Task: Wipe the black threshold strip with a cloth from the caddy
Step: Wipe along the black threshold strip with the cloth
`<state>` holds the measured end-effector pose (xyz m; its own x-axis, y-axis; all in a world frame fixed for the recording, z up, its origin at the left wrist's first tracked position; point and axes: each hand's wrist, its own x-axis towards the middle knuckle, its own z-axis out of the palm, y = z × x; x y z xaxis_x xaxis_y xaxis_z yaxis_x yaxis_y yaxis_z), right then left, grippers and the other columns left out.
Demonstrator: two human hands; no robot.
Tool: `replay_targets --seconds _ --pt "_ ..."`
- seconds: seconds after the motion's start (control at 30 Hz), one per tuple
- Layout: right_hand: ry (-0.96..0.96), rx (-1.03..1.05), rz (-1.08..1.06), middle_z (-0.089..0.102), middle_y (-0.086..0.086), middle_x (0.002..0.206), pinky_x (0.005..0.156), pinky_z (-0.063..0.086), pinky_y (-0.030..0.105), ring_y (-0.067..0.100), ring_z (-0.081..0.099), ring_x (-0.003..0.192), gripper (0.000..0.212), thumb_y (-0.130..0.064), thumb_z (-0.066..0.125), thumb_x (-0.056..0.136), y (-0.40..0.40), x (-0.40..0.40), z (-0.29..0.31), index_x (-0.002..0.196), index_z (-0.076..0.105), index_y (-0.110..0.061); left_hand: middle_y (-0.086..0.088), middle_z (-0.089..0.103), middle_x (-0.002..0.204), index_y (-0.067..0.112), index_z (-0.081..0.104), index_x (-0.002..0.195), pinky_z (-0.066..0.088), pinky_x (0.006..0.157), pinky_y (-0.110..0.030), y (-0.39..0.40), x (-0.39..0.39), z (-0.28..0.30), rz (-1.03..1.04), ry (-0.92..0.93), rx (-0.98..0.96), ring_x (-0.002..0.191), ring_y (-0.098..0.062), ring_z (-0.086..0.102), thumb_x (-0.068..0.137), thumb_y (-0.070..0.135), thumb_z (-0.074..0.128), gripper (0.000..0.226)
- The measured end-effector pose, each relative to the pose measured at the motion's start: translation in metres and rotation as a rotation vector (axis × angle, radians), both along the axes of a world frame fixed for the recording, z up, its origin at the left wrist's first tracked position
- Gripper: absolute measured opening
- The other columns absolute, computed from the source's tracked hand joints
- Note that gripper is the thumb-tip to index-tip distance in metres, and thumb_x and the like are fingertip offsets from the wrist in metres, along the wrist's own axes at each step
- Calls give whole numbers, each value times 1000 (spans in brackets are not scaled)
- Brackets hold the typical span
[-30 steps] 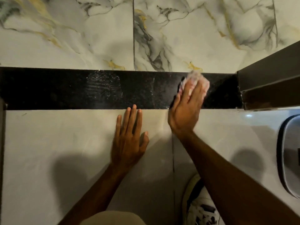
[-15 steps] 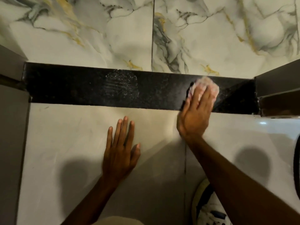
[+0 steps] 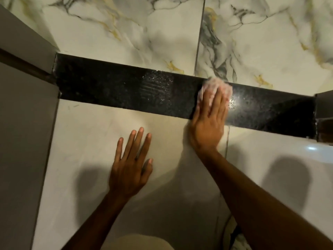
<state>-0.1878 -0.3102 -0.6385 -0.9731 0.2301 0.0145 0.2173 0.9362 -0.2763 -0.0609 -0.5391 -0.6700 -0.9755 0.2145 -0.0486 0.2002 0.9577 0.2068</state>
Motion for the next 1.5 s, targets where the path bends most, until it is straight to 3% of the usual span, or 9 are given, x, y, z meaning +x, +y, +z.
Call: replay_targets --seconds 0.07,0.27,0.43,0.57,0.8,0.93,1.07,1.3,1.5 --pt "-18 -64 3 9 17 182 141 5 47 33 7 170 63 -39 31 118 -35 -43 -4 173 16 -14 -9 20 183 21 25 173 11 139 -54 2 1 -4 61 31 9 170 -29 18 112 52 31 69" --pt "-41 43 723 5 13 183 141 4 46 30 1 171 62 -36 32 117 -61 -17 -2 174 13 -20 -17 28 179 15 34 170 26 134 -64 5 1 4 332 9 5 166 -36 28 107 46 45 71" --pt "-116 72 518 11 13 182 140 16 51 29 3 170 60 -36 28 116 -8 11 7 172 21 -17 -17 27 180 15 34 170 30 131 -66 5 -3 9 331 -16 24 166 -37 28 108 50 40 72" --pt "-60 44 340 4 15 183 142 3 46 33 2 171 61 -38 26 118 -65 -55 3 174 11 -18 -14 21 182 17 27 173 18 138 -58 4 0 1 323 15 40 169 -32 21 109 51 36 73" --pt "-85 9 885 8 12 183 140 15 53 30 4 171 63 -36 36 116 -100 -4 0 174 15 -22 -15 26 180 14 33 171 19 137 -56 -12 13 6 365 5 6 168 -32 24 109 46 39 69" --pt "-104 6 604 11 14 182 140 16 54 31 6 170 61 -34 40 116 -40 9 5 173 20 -19 -13 24 181 15 33 170 21 137 -57 -34 23 10 381 28 20 169 -31 22 111 47 37 68" --pt "-23 -25 342 7 17 182 141 6 48 34 4 170 61 -36 31 118 -106 -53 0 173 15 -16 -15 29 179 13 36 169 18 138 -54 -32 22 2 468 104 29 168 -31 25 111 45 39 67" --pt "-14 -15 1084 13 13 182 137 5 44 31 11 170 62 -33 41 116 -182 -39 -8 173 17 -22 -16 35 176 9 40 167 25 136 -59 -32 27 0 581 123 18 165 -33 32 110 42 42 66" --pt "50 46 853 22 18 179 139 19 49 35 19 168 59 -30 42 115 -109 -52 -5 171 28 -17 -15 28 179 9 35 169 23 137 -57 -34 19 7 558 94 24 167 -32 27 107 39 44 69"
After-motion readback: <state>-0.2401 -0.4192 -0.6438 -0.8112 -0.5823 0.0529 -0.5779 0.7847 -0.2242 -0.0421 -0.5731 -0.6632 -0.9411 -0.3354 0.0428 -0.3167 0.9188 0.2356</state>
